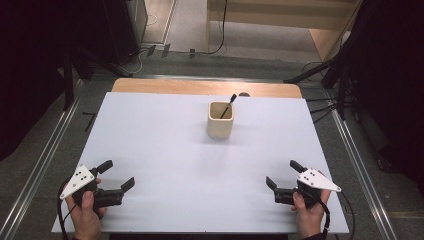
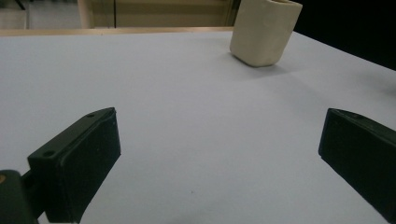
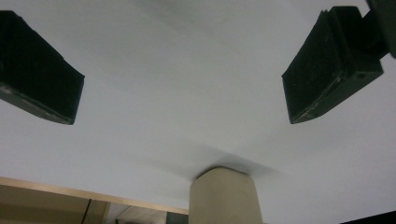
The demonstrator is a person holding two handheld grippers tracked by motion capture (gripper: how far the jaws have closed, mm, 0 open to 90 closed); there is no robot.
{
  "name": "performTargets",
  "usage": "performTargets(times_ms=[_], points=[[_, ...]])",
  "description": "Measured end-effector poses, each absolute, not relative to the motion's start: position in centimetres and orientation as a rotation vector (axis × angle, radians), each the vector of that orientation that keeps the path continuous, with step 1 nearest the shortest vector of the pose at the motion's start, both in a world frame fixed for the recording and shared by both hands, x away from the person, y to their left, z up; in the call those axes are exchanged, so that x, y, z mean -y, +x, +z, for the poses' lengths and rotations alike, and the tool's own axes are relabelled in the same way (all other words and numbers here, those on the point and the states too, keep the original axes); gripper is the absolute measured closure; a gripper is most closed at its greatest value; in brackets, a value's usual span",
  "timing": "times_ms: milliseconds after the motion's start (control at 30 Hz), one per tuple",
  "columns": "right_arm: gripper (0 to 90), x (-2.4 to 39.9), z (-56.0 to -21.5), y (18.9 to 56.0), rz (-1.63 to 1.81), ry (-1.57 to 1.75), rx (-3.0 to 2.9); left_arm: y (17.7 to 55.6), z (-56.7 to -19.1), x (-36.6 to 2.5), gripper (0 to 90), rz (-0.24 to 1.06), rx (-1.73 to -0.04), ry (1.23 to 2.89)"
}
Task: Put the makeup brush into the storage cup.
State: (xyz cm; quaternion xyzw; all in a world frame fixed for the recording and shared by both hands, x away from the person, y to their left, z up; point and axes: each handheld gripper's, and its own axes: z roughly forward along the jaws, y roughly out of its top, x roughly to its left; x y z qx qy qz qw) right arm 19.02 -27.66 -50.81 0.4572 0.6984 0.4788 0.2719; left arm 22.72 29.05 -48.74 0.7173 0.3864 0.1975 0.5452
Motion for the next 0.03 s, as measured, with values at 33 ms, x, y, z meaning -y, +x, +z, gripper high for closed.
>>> performTargets(times_ms=[33], points=[[0.0, 27.61, -50.77, 19.06, 1.289, 1.228, -1.881, 22.71, -48.74, -29.05, 0.0, 0.471, -0.915, 1.703]])
